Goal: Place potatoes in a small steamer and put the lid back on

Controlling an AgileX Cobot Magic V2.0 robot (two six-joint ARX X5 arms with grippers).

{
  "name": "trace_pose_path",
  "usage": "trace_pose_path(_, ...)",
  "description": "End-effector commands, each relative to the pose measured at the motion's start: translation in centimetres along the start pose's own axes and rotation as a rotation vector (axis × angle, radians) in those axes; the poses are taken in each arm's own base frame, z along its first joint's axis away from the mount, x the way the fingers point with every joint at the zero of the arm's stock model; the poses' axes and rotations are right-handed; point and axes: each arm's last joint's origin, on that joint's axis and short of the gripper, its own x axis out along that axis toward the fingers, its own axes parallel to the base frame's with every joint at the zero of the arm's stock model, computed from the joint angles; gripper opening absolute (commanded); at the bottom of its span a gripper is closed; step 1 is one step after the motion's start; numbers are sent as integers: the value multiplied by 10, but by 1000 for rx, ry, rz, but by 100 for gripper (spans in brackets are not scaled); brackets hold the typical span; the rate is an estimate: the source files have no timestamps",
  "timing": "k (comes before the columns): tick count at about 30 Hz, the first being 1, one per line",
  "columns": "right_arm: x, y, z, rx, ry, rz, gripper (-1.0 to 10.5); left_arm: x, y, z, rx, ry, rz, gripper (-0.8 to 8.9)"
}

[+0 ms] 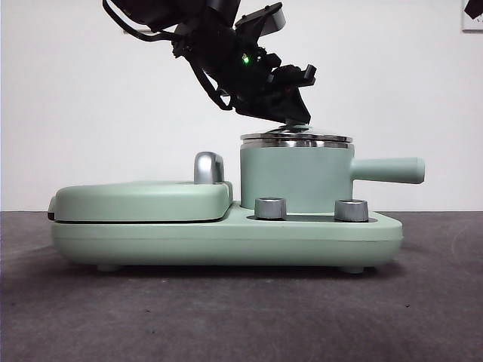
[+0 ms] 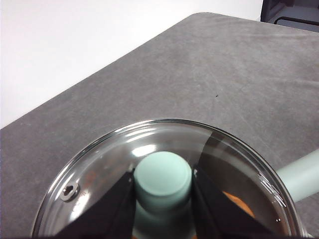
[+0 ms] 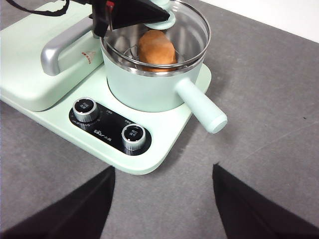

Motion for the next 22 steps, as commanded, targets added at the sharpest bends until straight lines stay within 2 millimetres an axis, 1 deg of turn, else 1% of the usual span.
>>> trace_pose_path(1,0,0,2,-11,-4,-18,304,4,-2,9,21,-39,-1,9)
trace_pose_path(14,0,0,3,-12,-11,-22,303,4,-5,4,11,13,-16,9)
trace_pose_path(22,0,-1,4,-12,-23,-23,304,0,-6,10,15,-2,-14,9)
